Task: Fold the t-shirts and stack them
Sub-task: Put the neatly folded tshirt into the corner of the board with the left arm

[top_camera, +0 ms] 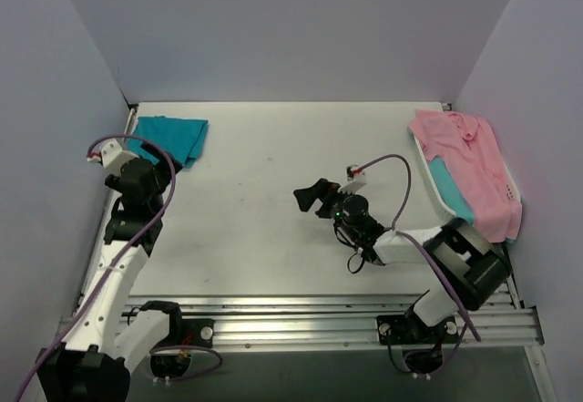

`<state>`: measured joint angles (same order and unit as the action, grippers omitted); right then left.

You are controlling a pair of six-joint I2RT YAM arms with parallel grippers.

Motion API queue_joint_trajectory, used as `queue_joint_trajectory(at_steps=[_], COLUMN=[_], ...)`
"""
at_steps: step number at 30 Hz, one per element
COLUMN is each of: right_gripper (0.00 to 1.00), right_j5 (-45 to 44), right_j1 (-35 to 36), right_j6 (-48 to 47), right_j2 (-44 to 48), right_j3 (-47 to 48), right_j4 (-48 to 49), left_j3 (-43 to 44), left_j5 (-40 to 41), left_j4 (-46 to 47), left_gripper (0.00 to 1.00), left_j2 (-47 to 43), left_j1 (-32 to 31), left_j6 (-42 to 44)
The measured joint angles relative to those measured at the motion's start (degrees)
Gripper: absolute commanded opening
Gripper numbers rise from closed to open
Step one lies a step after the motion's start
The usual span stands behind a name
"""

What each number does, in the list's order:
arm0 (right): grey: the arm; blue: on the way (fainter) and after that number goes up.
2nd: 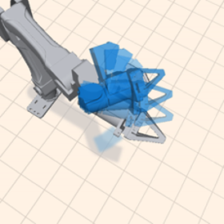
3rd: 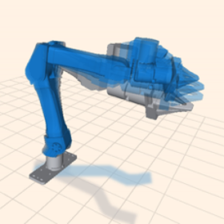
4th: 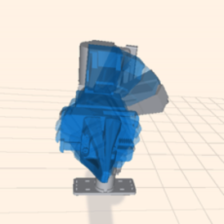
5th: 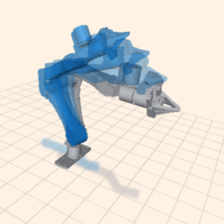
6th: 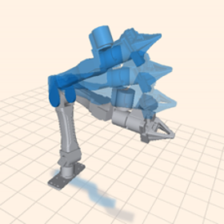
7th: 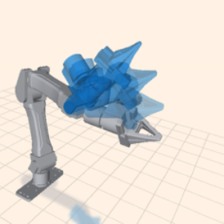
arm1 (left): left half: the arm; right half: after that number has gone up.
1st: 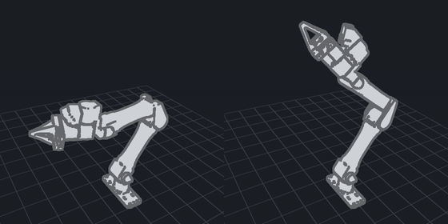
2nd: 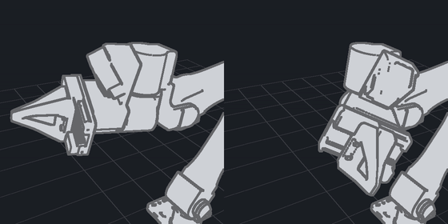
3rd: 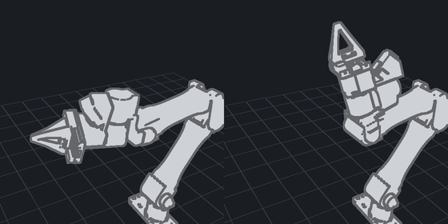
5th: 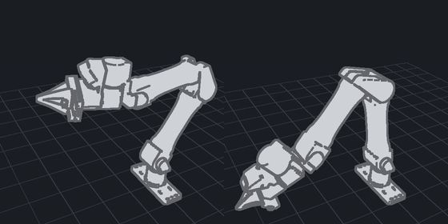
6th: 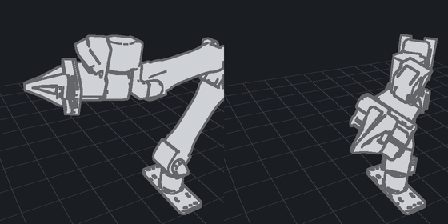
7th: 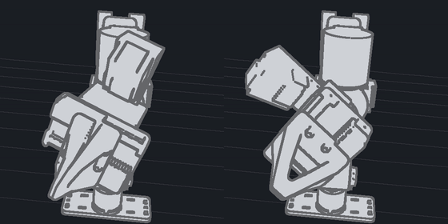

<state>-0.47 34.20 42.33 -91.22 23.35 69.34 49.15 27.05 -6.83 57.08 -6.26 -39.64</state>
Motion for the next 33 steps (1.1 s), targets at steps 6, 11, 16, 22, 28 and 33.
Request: queue_joint_trajectory(at_steps=[6,11,16,22,28,33], right_gripper=[1.0,1.0,1.0,1.0,1.0,1.0], right_j5=[-12.85,-25.05,-34.23,-39.45,-40.92,-41.42], right_j1=[11.5,18.6,22.86,23.89,26.43,27.04], right_j6=[-3.32,-3.8,-2.73,-0.42,0.87,0.94], right_j2=[10.64,18.05,26.51,31.67,32.11,33.57], right_j3=[5.99,9.62,11.06,12.59,15.56,16.48], right_j4=[-17.05,-35.01,-48.65,-59.47,-68.13,-71.97], left_j3=[-3.8,-3.87,-5.38,-6.03,-6.05,-6.05], left_j5=[0.83,1.33,1.09,0.98,1.07,1.33], left_j4=[-7.74,-9.68,-9.94,-10.27,-10.25,-10.25], left_gripper=[0.94,0.94,0.94,0.94,0.94,0.94], left_j2=[-9.64,-12.61,-11.74,-10.71,-10.69,-10.27], left_j1=[-0.76,-1.01,-1.22,-1.55,-1.6,-1.6], left_j6=[4.42,7.08,8.46,9.64,10.45,10.84])
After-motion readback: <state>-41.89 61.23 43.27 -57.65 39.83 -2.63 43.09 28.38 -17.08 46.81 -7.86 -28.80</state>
